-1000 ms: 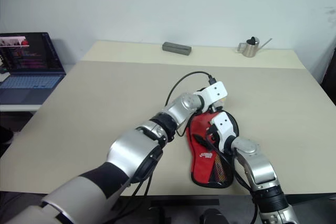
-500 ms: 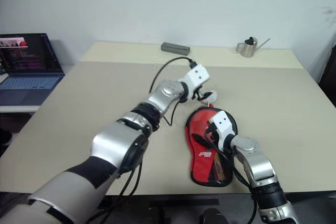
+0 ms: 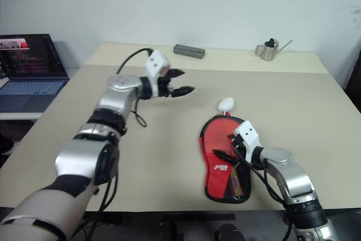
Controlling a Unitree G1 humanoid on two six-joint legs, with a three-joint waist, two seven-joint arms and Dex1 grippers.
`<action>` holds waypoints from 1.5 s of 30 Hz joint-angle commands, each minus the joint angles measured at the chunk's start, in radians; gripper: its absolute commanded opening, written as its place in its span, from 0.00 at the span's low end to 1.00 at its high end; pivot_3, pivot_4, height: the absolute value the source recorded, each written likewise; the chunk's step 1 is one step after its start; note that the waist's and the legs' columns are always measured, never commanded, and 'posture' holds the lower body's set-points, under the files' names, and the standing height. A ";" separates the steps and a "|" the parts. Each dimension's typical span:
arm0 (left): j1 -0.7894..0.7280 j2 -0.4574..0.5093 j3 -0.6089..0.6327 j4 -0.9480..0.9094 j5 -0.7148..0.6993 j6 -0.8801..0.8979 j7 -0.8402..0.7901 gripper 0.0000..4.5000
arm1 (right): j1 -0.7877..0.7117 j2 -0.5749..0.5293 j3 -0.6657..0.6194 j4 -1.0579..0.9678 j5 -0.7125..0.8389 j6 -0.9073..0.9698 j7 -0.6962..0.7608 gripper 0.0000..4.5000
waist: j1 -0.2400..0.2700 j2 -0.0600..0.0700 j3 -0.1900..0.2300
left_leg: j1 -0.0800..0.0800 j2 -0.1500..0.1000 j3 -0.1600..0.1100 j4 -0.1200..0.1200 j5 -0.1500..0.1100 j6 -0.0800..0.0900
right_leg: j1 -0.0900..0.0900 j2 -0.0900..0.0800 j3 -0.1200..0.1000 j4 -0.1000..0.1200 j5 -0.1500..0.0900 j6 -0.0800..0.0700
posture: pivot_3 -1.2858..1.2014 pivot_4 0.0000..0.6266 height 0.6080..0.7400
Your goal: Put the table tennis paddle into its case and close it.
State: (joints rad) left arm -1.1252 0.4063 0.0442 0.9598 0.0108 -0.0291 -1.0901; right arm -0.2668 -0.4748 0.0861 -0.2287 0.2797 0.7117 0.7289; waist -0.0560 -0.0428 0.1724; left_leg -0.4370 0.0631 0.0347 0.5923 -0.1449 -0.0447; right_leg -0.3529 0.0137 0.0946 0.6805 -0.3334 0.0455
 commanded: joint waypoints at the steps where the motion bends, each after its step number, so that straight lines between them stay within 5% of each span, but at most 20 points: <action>1: 0.114 0.051 0.005 -0.295 -0.089 0.137 -0.074 0.86 | 0.018 -0.038 -0.037 -0.053 0.063 0.071 0.024 1.00 | 0.002 0.000 0.000 | 0.000 0.000 0.000 0.000 0.000 0.000 | 0.000 0.000 0.000 0.000 0.000 0.000 | 0.52 0.24 1.00; 13: 0.443 0.102 -0.071 -0.914 -0.277 0.533 -0.105 0.86 | -0.062 -0.135 -0.295 -0.180 0.359 0.296 0.039 1.00 | 0.008 0.001 0.001 | 0.000 0.001 -0.003 0.001 0.000 0.000 | 0.000 -0.001 0.001 0.001 0.000 0.000 | 0.52 0.24 1.00; 18: 0.473 0.079 -0.139 -1.036 -0.342 0.633 -0.088 0.86 | -0.038 -0.291 -0.428 -0.168 0.428 0.325 0.091 1.00 | 0.013 0.002 0.001 | 0.000 0.000 -0.003 0.001 0.000 0.001 | 0.000 -0.001 0.001 0.000 0.000 0.000 | 0.52 0.24 1.00; 24: 0.422 0.006 -0.235 -0.940 -0.276 0.569 -0.022 0.86 | 0.045 -0.391 -0.475 -0.169 0.446 0.311 0.130 1.00 | 0.018 0.002 0.002 | 0.000 0.000 -0.003 0.001 0.000 0.001 | 0.000 -0.001 0.001 0.000 -0.002 0.003 | 0.52 0.24 1.00; 28: 0.377 -0.044 -0.306 -0.817 -0.192 0.473 0.030 1.00 | 0.085 -0.409 -0.490 -0.189 0.454 0.307 0.127 1.00 | 0.015 0.002 0.002 | 0.000 -0.001 -0.002 0.002 0.000 0.001 | 0.000 -0.001 0.003 0.000 -0.002 0.003 | 0.52 0.24 1.00; 45: 0.296 -0.285 -0.402 -0.439 -0.049 0.180 0.127 1.00 | 0.156 -0.406 -0.535 -0.242 0.488 0.306 0.075 1.00 | 0.021 0.003 0.002 | -0.001 -0.002 -0.002 0.002 0.000 0.001 | 0.000 0.000 0.002 -0.001 -0.002 0.003 | 0.52 0.24 1.00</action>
State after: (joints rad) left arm -0.8137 0.1351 -0.3464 0.4941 -0.0552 0.2068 -0.9692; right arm -0.1067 -0.8784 -0.4116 -0.4375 0.7407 1.0322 0.8060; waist -0.0345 -0.0402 0.1739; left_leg -0.4381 0.0615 0.0324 0.5941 -0.1447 -0.0437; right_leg -0.3532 0.0137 0.0973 0.6798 -0.3353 0.0488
